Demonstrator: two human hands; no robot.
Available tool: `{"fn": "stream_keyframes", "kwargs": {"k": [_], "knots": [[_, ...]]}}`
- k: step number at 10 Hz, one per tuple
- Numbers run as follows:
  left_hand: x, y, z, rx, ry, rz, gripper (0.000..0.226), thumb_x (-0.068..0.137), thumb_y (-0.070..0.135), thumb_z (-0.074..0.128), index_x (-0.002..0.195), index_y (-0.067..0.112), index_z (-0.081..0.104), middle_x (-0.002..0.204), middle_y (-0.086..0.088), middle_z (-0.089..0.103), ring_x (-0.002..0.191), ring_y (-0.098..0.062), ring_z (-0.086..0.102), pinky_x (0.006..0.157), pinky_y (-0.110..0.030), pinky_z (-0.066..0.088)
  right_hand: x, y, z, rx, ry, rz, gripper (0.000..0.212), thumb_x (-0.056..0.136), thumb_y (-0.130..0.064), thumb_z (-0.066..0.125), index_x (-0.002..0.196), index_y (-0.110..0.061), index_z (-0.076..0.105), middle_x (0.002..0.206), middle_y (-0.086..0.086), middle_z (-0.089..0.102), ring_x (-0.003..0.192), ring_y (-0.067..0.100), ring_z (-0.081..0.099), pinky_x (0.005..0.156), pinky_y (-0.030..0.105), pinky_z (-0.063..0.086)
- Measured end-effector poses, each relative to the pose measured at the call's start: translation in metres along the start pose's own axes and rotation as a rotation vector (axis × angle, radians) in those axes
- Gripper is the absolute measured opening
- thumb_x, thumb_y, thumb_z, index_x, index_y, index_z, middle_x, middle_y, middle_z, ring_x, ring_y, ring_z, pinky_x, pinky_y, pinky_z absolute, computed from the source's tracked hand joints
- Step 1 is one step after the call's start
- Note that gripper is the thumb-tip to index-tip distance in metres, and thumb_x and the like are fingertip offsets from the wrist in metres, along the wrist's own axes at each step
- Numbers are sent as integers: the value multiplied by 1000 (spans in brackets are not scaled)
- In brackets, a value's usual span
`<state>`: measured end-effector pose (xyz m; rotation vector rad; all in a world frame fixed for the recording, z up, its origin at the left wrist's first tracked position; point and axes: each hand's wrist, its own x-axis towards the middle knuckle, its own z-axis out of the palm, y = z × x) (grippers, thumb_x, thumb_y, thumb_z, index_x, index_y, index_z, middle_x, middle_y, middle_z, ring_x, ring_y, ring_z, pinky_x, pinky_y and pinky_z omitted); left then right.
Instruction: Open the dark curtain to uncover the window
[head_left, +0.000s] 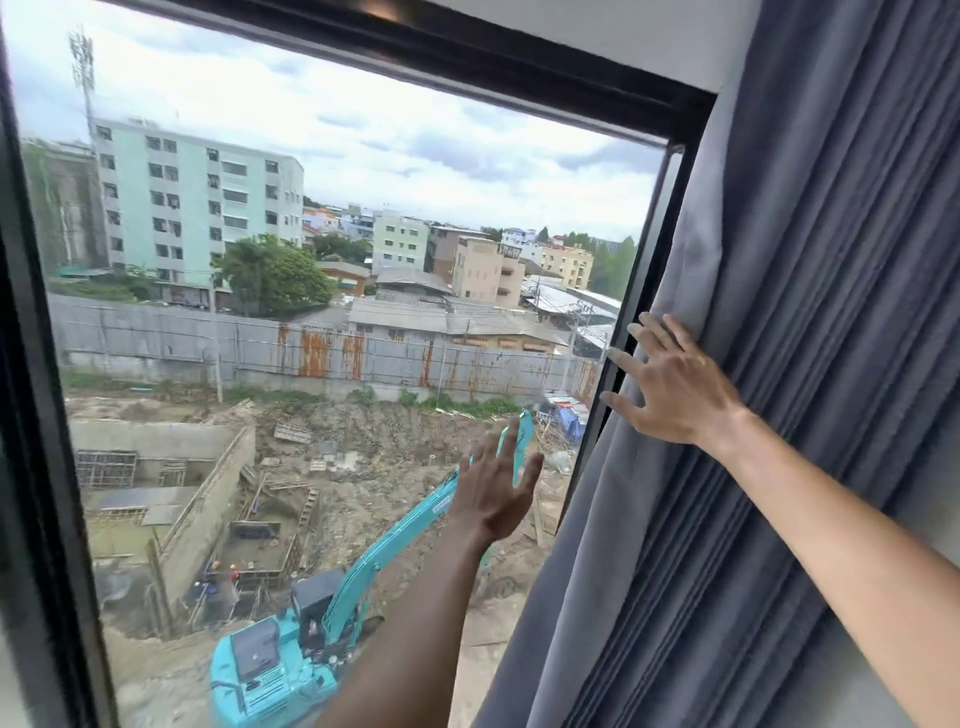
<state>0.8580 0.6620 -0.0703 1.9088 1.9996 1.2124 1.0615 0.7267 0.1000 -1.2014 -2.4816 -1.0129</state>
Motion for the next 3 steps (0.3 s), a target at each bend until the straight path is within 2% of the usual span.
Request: {"fn": "stream_keyframes", "kwargs": {"k": [1, 2, 3], "knots": [[-16, -17, -36, 92, 3, -16, 72, 100, 63, 24, 160, 25, 10, 166, -7, 19, 150, -29, 22, 121, -51, 19, -8, -25, 3, 56, -23, 29, 76, 95, -73, 33, 152, -23, 43, 160, 21, 36, 156, 34, 19, 128, 47, 6], [-33, -32, -68, 166, 16, -21, 72, 100, 63, 24, 159, 24, 12, 166, -7, 19, 150, -29, 22, 121, -52, 19, -12, -49, -7, 160, -45, 115, 75, 96, -71, 37, 152, -22, 43, 161, 19, 34, 155, 34, 19, 127, 53, 15], [-48, -37, -87, 199, -13, -27, 72, 101, 62, 23, 160, 22, 10, 167, -7, 14, 151, -30, 20, 121, -51, 15, -21, -69, -5, 247, -102, 188, 76, 95, -71, 37, 154, -22, 38, 162, 18, 33, 155, 33, 20, 128, 52, 13]]}}
